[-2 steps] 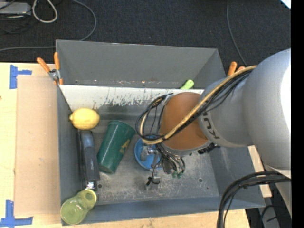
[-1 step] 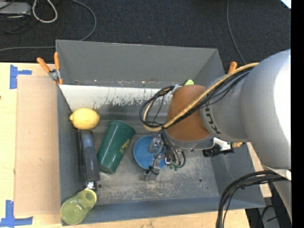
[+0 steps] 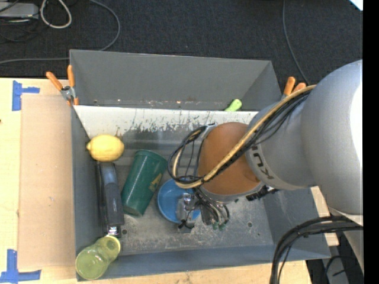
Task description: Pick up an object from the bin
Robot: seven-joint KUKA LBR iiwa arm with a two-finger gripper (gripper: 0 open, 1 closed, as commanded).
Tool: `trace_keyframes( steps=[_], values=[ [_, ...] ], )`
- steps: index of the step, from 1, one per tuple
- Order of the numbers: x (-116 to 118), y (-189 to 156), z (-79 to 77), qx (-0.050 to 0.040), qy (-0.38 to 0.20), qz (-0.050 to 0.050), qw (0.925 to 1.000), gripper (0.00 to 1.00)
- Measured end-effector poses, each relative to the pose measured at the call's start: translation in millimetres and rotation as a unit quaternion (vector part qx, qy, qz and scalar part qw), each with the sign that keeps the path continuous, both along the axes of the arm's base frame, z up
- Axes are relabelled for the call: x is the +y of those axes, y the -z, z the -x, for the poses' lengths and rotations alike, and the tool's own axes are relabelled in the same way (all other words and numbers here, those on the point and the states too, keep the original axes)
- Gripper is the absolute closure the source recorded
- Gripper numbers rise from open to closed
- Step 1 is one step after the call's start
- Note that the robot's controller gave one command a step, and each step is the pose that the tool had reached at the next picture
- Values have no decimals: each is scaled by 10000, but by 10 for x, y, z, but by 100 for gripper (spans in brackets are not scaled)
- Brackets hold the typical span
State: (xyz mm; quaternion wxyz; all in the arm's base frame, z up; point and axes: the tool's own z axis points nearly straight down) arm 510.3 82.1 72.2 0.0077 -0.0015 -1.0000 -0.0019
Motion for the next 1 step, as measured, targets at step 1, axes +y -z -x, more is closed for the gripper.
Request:
trace_keyframes(
  steps=[1],
  values=[
    [1, 0, 0, 0, -2, 1, 10000, 100]
  ],
)
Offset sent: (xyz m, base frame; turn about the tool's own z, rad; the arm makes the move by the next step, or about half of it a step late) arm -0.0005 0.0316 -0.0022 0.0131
